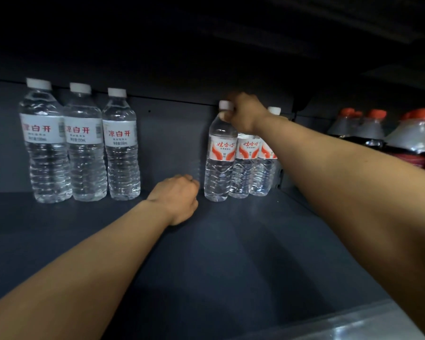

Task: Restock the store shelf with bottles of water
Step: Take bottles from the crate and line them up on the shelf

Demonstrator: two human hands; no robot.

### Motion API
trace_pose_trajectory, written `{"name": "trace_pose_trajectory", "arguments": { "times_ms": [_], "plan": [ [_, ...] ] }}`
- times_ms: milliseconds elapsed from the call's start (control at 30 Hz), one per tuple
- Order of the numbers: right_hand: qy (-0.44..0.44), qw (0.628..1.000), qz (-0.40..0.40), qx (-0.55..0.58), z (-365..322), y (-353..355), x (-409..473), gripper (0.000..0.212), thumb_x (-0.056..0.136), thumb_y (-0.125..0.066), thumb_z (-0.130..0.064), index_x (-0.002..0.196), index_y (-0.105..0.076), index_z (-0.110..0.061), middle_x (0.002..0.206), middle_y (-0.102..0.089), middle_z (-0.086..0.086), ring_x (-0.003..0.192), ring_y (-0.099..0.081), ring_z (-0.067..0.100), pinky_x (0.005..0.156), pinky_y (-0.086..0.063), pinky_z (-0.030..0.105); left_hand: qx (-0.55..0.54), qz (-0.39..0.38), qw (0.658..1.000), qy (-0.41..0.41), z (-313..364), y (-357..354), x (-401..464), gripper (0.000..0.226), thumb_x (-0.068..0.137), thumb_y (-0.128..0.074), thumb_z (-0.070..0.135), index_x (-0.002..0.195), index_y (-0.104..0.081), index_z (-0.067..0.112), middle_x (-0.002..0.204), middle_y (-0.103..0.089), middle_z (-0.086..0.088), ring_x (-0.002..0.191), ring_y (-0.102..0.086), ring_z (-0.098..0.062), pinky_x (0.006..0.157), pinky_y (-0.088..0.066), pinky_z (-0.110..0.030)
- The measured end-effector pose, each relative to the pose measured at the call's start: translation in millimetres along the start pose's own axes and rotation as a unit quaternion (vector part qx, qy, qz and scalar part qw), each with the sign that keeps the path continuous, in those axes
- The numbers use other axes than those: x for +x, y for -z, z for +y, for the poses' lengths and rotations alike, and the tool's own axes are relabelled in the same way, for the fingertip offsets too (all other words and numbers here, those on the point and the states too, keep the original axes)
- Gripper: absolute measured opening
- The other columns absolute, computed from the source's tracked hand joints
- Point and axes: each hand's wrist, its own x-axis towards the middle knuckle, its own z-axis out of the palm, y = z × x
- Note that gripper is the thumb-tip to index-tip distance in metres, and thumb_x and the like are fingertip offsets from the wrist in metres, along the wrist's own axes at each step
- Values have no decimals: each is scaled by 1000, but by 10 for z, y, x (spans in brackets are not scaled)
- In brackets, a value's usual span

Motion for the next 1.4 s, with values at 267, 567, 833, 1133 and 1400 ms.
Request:
{"name": "trace_pose_trajectory", "arguments": {
  "times_ms": [267, 567, 833, 1133, 1400],
  "plan": [
    [14, 999, -41, -17, -82, 245, -449, 49, 93, -60, -33, 133, -44, -10, 127, -55, 13, 115, -54, 31, 79, -38, 28, 46, 31, 998, -29, 177, 330, -245, 30, 97, -41, 25, 120, -51, 10, 126, -51, -7, 120, -46, -26, 93, -39, -35],
    [47, 991, -84, -94, -216, 665, -1892, 42, 95, -53, -31, 131, -47, -12, 126, -54, 13, 115, -52, 33, 92, -45, 40, 70, 70, 992, -76, 532, 787, -1065, 29, 95, -40, 29, 118, -50, 14, 122, -52, -4, 116, -48, -23, 97, -36, -33],
    [2, 986, -122, -111, -391, 1230, -3782, 41, 96, -51, -30, 133, -46, -12, 124, -51, 10, 117, -49, 30, 92, -43, 40, 1, 100, 982, -159, 1357, 1236, -2216, 28, 96, -39, 27, 119, -49, 15, 120, -51, -4, 115, -46, -23, 97, -34, -32],
    [-101, 964, -187, -159, -337, 1627, -5679, 36, 96, -51, -30, 126, -48, -9, 123, -52, 17, 109, -52, 37, 75, -40, 38, -97, 55, 971, -210, 2487, 1061, -3415, 31, 95, -41, 27, 120, -53, 16, 121, -53, -4, 116, -48, -23, 96, -38, -35],
    [-230, 932, -254, -116, 153, 1579, -6924, 37, 97, -49, -26, 129, -49, -8, 130, -50, 17, 118, -48, 36, 93, -43, 42, -108, -93, 956, -258, 3496, 420, -4045, 29, 95, -41, 26, 118, -53, 12, 123, -52, -7, 117, -49, -27, 89, -41, -37]
  ]
}}
